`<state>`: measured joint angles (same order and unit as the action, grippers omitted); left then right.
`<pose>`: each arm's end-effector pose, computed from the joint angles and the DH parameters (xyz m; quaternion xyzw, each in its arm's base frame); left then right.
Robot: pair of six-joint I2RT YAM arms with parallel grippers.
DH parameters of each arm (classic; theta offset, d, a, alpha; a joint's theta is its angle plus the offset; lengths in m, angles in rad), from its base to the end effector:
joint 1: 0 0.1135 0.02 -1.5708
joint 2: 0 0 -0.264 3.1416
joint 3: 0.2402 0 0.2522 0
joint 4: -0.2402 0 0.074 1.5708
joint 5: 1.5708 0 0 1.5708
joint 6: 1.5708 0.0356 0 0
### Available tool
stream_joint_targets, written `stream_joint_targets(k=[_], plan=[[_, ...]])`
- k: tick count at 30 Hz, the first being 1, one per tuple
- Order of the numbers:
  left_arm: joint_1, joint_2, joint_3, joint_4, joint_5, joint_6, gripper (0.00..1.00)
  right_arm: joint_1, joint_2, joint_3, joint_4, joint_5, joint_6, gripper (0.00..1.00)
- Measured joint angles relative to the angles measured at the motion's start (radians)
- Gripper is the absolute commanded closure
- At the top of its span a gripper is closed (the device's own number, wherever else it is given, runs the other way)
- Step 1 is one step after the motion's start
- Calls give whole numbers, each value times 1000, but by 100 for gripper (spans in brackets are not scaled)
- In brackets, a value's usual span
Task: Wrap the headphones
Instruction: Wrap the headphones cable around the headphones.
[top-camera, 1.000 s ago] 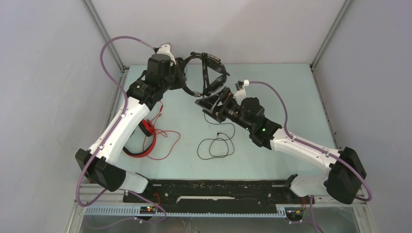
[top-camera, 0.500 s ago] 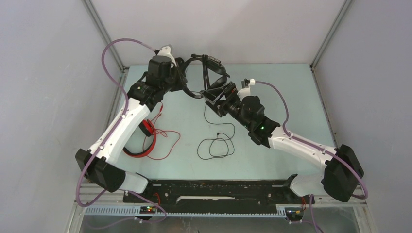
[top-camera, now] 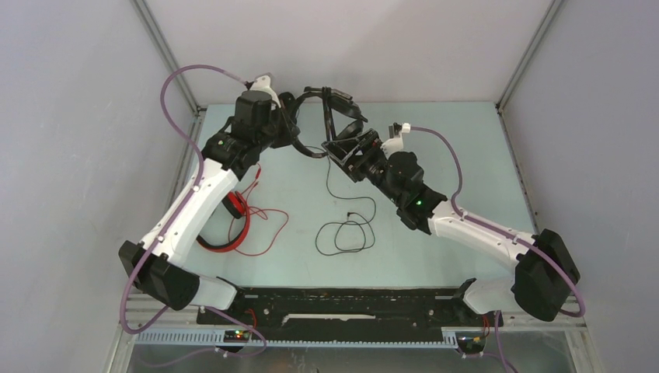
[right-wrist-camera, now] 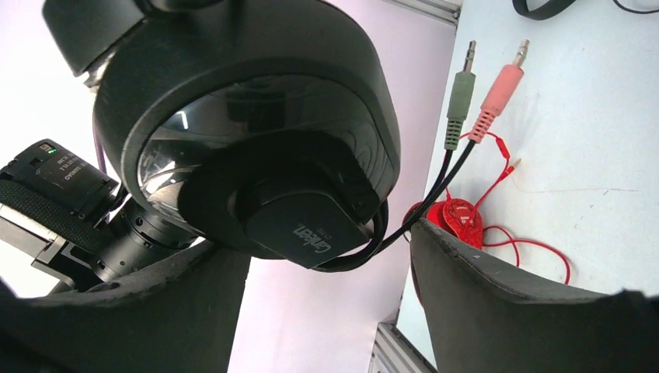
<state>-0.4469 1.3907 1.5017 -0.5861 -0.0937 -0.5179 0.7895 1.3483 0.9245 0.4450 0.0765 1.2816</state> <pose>0.2781 -0.1296 0.4099 -0.0546 0.8513 -0.2059 0.4795 0.2267 0.2247 0.3273 0.1968 0.6713 0.6005 0.3872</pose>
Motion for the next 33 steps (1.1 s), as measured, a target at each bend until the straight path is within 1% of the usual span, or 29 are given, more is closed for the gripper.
stream_joint_targets(k=[8,12,15,19,21,24,29,33], plan=[[1,0,0,-9,10,-5,100,0,5,0,39,-2,-106,32],[4,3,0,-27,11,-5,100,0,24,-2,72,-18,-167,38],[4,17,0,-45,19,-5,100,0,28,-41,128,-23,-195,42],[0,56,1,-67,31,-5,100,-5,28,-88,152,-23,-226,45],[-3,82,4,-69,39,-5,100,-14,28,-105,154,-23,-242,42],[-8,124,26,-73,48,-5,100,-36,27,-116,141,-24,-246,36],[-12,171,50,-74,46,-2,100,-73,-6,-134,82,-23,-245,33],[-12,200,74,-80,45,4,100,-86,-46,-152,40,-22,-248,28]])
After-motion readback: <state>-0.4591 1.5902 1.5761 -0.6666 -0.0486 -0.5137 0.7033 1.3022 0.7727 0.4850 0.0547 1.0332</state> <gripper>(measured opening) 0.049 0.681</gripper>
